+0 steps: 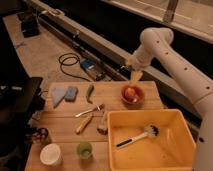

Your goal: Place pepper in plastic cup

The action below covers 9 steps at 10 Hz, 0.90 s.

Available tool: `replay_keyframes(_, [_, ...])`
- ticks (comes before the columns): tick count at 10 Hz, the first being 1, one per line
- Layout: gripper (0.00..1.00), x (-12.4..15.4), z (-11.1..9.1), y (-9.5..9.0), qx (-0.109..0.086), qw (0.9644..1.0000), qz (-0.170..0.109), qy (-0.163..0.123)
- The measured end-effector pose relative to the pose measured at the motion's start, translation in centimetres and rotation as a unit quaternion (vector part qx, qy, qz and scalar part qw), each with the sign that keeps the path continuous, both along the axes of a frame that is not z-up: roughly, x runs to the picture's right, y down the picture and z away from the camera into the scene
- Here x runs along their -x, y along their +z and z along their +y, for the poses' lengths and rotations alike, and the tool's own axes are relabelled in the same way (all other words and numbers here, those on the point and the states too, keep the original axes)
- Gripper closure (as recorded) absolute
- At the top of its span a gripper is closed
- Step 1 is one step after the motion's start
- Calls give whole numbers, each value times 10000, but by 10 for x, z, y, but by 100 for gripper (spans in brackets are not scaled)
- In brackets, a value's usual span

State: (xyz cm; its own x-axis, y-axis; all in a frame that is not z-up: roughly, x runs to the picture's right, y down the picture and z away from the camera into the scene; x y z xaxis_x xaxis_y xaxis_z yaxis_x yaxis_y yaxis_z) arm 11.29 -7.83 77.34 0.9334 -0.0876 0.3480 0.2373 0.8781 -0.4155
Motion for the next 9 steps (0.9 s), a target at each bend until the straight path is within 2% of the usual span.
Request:
replay_keyframes(1, [20,27,3,2,18,9986,-258,-465])
replay_keyframes(2, [20,59,12,4,4,9935,-535,-1004])
replay_keyframes(3, [20,79,17,2,-82,9882,-698,-1358])
replay_keyframes(4, [20,86,20,2,-113,9854,-759,-1519])
replay_keyframes(8, [20,87,20,2,-128,9846,-752,-1570])
replay_keyframes(9, [20,91,22,6,-105,9822,-782,-1703])
